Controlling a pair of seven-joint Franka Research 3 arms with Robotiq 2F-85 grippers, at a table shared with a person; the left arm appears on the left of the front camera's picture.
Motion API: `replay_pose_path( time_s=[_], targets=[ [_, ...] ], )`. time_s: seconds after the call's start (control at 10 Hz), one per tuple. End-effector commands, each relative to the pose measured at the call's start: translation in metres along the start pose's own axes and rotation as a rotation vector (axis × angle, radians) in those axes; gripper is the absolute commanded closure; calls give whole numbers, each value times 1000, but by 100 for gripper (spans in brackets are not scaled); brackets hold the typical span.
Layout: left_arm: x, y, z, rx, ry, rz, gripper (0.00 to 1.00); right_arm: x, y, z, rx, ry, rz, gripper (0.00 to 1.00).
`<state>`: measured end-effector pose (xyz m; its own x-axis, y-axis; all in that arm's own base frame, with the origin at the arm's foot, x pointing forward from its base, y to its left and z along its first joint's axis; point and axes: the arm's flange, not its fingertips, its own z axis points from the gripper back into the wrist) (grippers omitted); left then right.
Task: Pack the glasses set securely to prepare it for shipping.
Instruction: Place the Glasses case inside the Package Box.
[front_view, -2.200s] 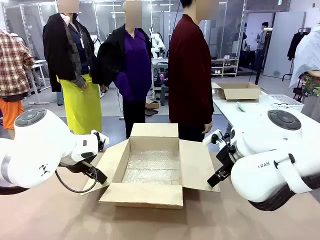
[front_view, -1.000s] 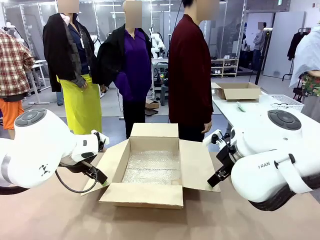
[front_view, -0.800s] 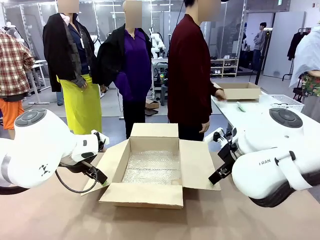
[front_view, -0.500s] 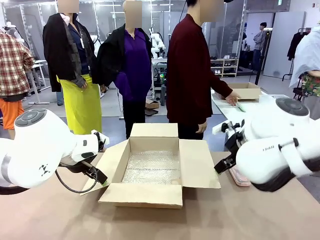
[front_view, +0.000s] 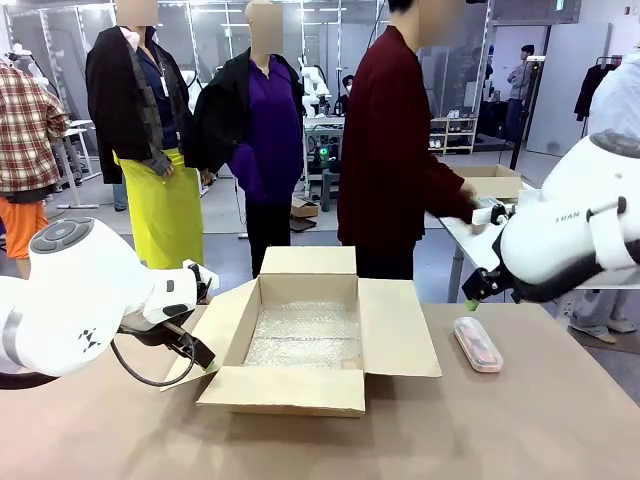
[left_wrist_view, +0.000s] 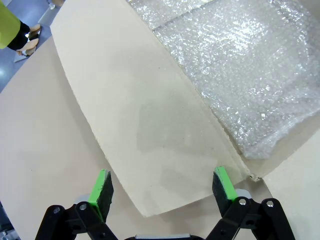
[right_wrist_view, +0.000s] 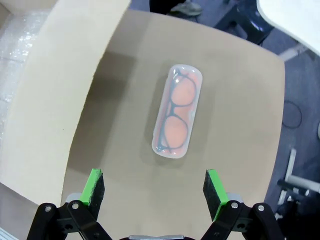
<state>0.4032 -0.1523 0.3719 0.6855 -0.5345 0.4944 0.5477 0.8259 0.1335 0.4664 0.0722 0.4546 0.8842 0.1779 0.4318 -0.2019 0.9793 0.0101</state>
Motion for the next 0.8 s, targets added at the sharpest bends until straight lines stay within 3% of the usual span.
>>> replay_pose_path(
  time_s=[0.0,0.4,0.7],
  targets=[
    [0,1,0,0,0,2,0,28,2,-14,-57,65,-51,0],
    [0,1,0,0,0,2,0,57,-16,-65,-101,210,-94,0],
    [0,1,0,0,0,2,0,60,-23,-104,-82,246,-100,0]
  ],
)
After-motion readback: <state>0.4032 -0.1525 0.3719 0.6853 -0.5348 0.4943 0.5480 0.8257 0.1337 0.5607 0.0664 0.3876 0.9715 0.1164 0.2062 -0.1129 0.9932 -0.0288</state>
